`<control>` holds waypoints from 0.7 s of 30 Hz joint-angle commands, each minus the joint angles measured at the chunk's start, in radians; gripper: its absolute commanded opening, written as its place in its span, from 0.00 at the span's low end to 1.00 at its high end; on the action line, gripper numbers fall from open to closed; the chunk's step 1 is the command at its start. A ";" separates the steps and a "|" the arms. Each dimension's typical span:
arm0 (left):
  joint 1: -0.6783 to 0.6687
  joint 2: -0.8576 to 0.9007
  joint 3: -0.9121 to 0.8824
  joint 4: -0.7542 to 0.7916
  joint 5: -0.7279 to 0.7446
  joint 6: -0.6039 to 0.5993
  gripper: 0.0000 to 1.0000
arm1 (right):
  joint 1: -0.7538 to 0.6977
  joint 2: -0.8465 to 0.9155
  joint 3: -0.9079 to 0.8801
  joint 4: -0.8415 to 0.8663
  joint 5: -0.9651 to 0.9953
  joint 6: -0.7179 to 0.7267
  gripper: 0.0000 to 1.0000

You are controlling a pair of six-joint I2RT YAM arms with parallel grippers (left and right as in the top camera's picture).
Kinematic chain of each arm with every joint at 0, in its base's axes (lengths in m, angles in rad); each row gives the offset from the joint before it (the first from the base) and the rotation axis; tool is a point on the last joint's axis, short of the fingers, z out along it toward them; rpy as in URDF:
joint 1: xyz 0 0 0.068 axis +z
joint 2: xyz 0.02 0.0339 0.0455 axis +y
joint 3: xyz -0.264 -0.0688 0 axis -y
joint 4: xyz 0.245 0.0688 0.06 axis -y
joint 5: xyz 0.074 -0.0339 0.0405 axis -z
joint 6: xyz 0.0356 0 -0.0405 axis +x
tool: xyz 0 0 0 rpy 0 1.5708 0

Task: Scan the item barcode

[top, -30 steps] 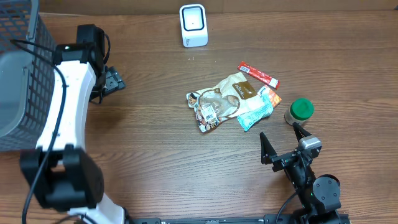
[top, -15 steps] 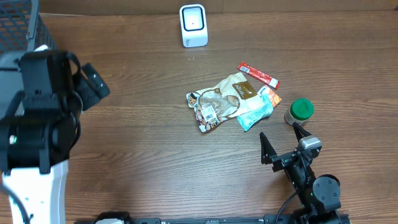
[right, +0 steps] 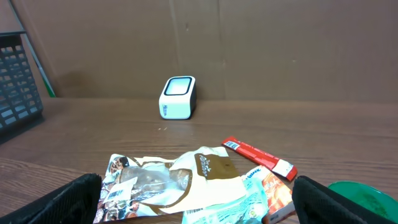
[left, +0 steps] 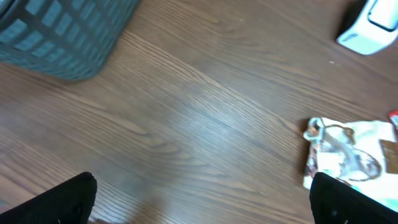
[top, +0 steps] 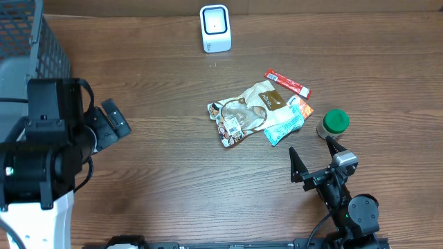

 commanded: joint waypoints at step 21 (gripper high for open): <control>-0.093 -0.512 -0.563 0.536 0.065 0.001 1.00 | -0.003 -0.012 -0.011 0.002 -0.001 0.004 1.00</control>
